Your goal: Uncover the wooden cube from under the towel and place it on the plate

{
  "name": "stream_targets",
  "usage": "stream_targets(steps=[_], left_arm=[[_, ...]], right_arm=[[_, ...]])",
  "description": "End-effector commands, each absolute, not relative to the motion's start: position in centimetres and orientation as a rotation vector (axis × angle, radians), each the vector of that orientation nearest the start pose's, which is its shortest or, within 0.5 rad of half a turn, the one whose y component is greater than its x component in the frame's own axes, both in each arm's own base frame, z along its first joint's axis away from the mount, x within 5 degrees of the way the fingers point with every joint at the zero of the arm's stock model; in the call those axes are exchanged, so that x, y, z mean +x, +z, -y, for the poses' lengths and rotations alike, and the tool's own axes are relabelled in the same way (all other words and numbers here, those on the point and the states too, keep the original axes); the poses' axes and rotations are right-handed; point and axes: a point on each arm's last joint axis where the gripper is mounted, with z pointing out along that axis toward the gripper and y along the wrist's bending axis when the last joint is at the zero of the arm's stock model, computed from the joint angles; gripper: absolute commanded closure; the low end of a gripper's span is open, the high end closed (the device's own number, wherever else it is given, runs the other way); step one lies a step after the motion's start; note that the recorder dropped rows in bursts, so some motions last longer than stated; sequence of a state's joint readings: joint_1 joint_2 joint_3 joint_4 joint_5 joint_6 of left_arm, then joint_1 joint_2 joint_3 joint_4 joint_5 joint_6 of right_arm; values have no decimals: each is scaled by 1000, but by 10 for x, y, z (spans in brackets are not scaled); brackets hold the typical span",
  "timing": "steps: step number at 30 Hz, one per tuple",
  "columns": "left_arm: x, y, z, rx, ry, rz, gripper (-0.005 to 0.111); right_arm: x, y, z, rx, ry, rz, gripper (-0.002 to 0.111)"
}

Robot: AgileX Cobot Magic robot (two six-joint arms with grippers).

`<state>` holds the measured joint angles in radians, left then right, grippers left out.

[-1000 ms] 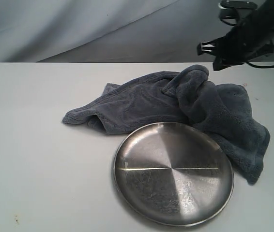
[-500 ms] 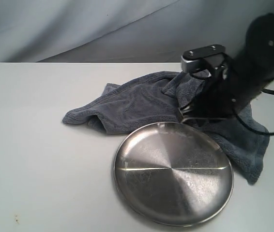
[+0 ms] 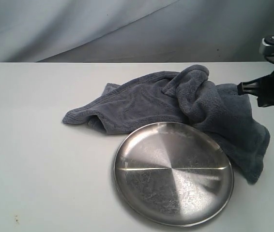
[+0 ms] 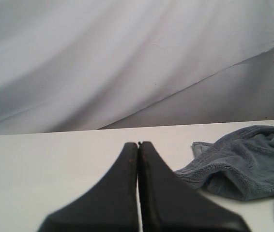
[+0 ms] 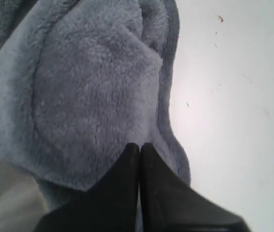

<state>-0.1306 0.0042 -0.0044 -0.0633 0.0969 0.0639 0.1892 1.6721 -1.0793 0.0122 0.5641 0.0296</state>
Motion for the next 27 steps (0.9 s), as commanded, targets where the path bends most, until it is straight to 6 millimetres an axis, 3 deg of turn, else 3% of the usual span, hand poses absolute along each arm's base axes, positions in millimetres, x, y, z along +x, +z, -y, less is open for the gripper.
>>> stream_targets(steps=[1, 8, 13, 21, 24, 27], left_arm=[[56, 205, 8, 102, -108, -1567, 107], [56, 205, 8, 102, -108, -1567, 107], [56, 205, 8, 102, -108, -1567, 107], [56, 205, 8, 102, -108, -1567, 107], [56, 205, 8, 102, -108, -1567, 107], [56, 205, 8, 102, -108, -1567, 107]], right_arm=[[368, 216, -70, -184, 94, -2685, 108], [413, 221, -90, -159, 240, -2708, 108], [424, 220, -114, -227, 341, -2694, 108], [390, 216, -192, -579, 383, -2728, 108], [368, 210, -216, -720, 389, -2786, 108], [346, 198, -227, -806, 383, -2830, 108]])
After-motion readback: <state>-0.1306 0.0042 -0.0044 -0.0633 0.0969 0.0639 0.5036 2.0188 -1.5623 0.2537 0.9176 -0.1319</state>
